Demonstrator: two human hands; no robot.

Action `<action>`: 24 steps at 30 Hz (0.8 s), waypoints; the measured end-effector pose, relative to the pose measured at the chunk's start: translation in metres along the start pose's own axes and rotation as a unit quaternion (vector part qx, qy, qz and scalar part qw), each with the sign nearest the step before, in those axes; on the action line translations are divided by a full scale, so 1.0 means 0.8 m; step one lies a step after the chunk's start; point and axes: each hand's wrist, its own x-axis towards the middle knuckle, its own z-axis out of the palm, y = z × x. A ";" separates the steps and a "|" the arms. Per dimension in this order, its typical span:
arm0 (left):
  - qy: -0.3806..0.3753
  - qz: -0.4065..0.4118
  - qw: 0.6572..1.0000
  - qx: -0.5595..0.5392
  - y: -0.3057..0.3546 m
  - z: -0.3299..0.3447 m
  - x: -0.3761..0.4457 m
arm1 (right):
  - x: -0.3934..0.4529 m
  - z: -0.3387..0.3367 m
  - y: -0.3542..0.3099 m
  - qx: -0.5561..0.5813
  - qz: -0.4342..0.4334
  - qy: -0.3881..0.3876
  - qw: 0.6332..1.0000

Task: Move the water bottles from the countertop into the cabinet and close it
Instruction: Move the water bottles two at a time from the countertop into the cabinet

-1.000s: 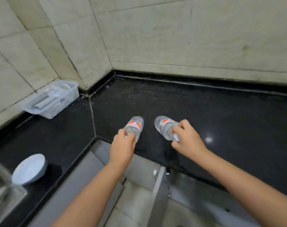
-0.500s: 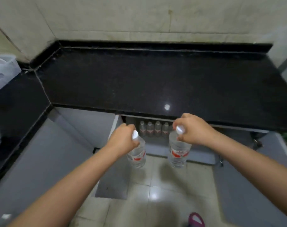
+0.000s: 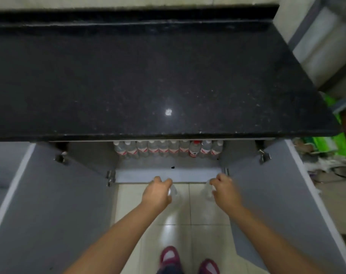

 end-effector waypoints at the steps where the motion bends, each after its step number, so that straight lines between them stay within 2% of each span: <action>1: 0.003 0.007 1.000 0.000 0.006 0.016 0.027 | 0.022 0.016 0.017 -0.006 0.003 0.015 1.000; 7: 0.047 0.054 0.997 -0.024 0.020 0.130 0.201 | 0.159 0.113 0.110 -0.002 0.057 0.054 0.997; 13: 0.124 0.103 0.987 -0.030 0.024 0.210 0.342 | 0.276 0.198 0.169 -0.026 0.040 0.114 0.992; 18: 0.165 0.117 0.979 -0.012 0.033 0.239 0.400 | 0.331 0.201 0.189 -0.036 0.038 0.137 0.989; 24: 0.177 0.104 0.978 -0.027 0.049 0.249 0.414 | 0.365 0.174 0.199 -0.034 0.088 0.128 0.987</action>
